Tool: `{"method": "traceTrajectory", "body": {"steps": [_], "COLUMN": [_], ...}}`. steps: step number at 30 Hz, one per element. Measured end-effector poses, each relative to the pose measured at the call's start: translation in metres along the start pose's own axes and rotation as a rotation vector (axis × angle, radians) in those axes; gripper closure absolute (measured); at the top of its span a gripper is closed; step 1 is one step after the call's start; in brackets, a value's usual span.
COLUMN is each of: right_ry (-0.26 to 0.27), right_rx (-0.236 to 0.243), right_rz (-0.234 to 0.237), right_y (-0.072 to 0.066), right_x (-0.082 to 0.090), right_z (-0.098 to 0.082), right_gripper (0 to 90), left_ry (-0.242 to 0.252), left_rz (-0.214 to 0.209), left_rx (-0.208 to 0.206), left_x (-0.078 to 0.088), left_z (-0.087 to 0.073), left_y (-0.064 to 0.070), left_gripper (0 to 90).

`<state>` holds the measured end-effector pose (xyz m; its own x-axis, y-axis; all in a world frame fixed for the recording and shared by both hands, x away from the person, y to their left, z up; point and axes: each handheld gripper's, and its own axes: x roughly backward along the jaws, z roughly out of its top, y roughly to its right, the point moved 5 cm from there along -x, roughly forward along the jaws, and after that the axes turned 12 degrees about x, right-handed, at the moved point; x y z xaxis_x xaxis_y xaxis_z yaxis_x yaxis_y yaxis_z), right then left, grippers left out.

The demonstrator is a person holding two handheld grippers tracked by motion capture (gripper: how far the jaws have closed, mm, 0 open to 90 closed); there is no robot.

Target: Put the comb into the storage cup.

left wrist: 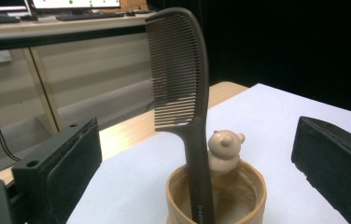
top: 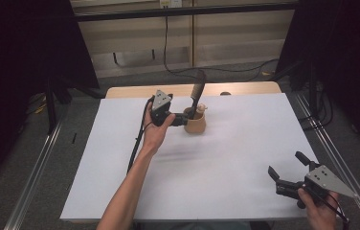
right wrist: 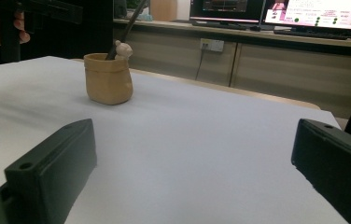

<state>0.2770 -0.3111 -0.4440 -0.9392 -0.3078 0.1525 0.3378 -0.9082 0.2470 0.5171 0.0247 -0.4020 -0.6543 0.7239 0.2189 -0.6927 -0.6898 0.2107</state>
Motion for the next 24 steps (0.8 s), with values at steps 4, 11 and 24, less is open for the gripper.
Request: {"method": "traceTrajectory", "body": {"steps": [4, 11, 24], "right_ry": [-0.002, -0.002, -0.004], "right_rx": [0.001, 0.011, 0.008], "right_rz": [0.0, 0.004, -0.011], "right_y": [0.0, -0.002, -0.001], "right_x": [0.0, 0.0, 0.005], "right_z": [0.0, 0.001, 0.001], "right_gripper": [0.0, 0.0, 0.0], "left_ry": [0.019, 0.044, 0.053], "left_rz": [-0.013, -0.01, 0.073], "left_rx": [0.003, -0.003, -0.018], "left_x": [0.007, 0.018, 0.039], "left_z": [-0.001, 0.001, 0.008], "left_y": [0.0, 0.0, 0.002], "left_gripper": [2.0, 1.6, 3.3]}}
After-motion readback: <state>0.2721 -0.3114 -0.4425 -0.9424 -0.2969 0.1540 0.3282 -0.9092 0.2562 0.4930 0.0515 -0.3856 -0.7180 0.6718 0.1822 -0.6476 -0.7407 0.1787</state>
